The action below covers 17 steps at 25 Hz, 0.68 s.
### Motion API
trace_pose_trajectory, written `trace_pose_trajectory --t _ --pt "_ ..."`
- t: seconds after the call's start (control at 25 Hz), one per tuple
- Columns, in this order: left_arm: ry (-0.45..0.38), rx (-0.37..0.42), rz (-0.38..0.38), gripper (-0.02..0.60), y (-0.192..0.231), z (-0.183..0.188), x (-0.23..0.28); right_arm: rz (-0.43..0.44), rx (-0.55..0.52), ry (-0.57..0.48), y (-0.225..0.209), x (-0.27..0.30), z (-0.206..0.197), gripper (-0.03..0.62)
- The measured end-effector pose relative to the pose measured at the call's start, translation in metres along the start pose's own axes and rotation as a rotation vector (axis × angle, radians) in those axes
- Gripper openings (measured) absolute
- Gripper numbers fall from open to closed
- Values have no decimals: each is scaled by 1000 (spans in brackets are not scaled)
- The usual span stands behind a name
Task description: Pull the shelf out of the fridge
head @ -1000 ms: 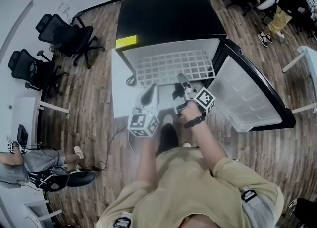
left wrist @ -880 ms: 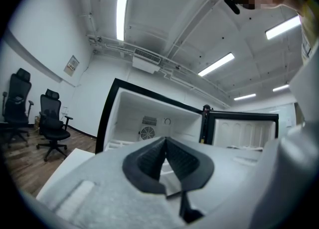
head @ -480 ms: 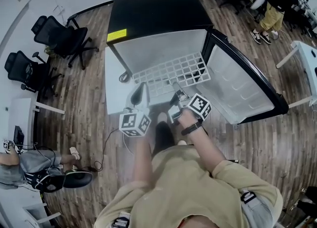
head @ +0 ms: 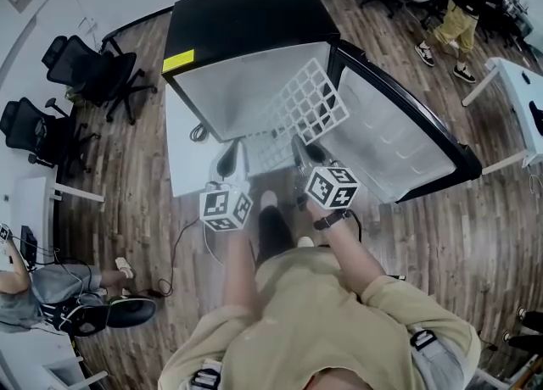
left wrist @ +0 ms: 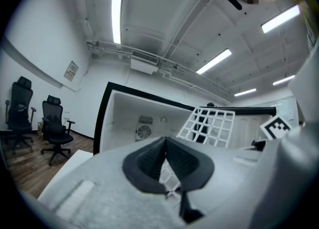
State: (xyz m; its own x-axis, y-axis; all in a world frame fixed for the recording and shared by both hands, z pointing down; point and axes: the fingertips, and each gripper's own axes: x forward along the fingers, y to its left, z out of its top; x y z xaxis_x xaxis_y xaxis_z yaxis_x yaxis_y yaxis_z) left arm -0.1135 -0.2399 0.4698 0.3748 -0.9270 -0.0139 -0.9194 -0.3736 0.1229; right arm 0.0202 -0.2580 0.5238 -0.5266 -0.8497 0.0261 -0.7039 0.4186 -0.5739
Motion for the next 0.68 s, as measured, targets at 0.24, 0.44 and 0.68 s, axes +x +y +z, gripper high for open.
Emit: trace_pose_trajectory --t 0.24,0.44,0.68 --pt "-1 91 9 0 -7 -3 8 -63 -486 -58 8 -13 38 29" --pt "-4 140 14 0 -12 -5 9 -74 -600 -86 18 -19 52 28" --pt "-1 134 10 0 -12 -7 8 -60 -600 -98 26 -21 55 29"
